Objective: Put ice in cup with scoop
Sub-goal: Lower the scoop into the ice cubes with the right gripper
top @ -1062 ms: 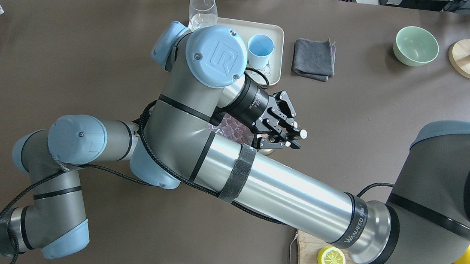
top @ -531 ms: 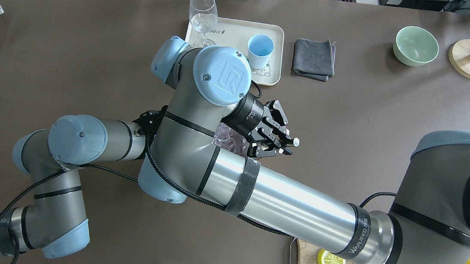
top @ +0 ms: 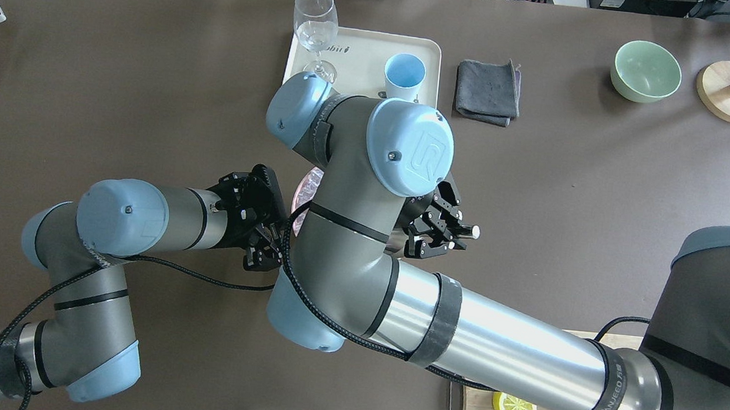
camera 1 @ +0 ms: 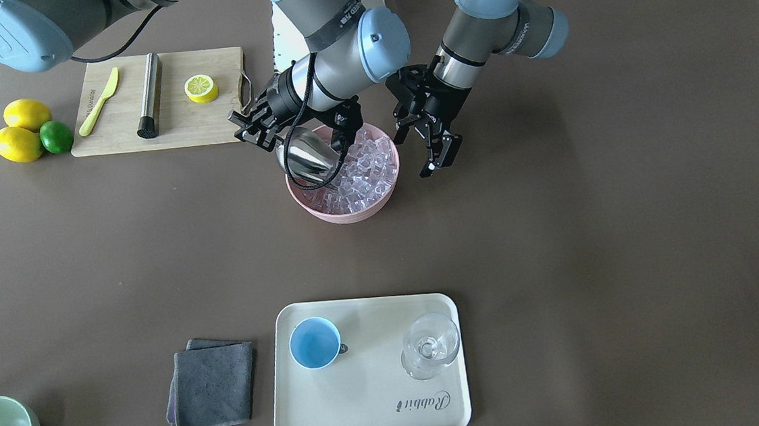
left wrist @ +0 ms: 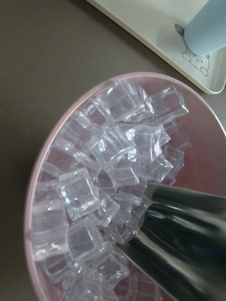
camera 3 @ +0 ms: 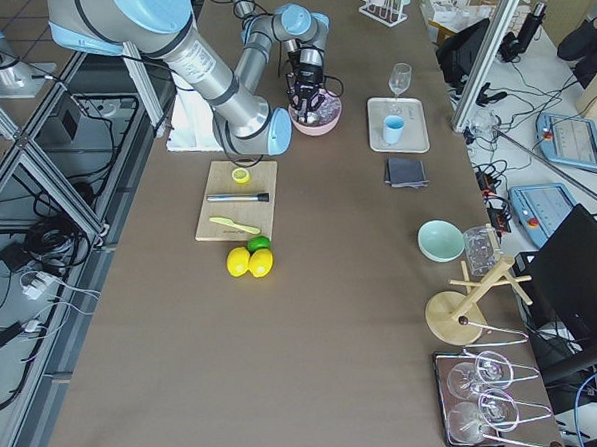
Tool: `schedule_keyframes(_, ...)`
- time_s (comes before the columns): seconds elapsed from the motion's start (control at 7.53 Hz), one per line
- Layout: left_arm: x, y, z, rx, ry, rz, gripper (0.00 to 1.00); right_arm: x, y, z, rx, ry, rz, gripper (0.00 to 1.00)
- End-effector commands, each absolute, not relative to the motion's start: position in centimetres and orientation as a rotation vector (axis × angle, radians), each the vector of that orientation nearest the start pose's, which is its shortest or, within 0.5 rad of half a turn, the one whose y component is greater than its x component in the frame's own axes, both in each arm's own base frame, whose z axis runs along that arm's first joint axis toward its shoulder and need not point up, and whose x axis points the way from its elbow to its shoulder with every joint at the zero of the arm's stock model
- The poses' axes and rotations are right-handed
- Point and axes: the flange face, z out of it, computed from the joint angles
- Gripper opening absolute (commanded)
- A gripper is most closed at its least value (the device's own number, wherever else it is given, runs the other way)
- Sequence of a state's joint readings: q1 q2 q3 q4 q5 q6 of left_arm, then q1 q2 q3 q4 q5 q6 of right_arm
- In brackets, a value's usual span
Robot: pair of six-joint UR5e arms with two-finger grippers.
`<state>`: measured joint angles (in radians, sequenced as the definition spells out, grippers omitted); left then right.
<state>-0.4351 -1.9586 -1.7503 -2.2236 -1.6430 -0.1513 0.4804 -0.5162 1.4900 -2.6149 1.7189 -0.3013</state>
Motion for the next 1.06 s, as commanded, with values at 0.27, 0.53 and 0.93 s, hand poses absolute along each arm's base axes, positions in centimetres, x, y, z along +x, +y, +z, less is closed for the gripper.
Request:
schedule_keyframes(0.27,50.9,-37.5,28.6,0.976,0.813,0.898,0.98,-53.1,-41.2,18.0,0.052,-0.178,-1.398,0.0)
schedule_keyframes(0.53,50.9,-37.5,28.5,0.977,0.814,0.898,0.98,-52.9,-41.1,18.1,0.116,-0.204,-1.408,0.0)
schedule_keyframes(0.93,50.9,-37.5,28.5,0.976,0.815,0.899,0.98,-52.2,-40.7,19.3,0.254,-0.261,-1.418,0.0)
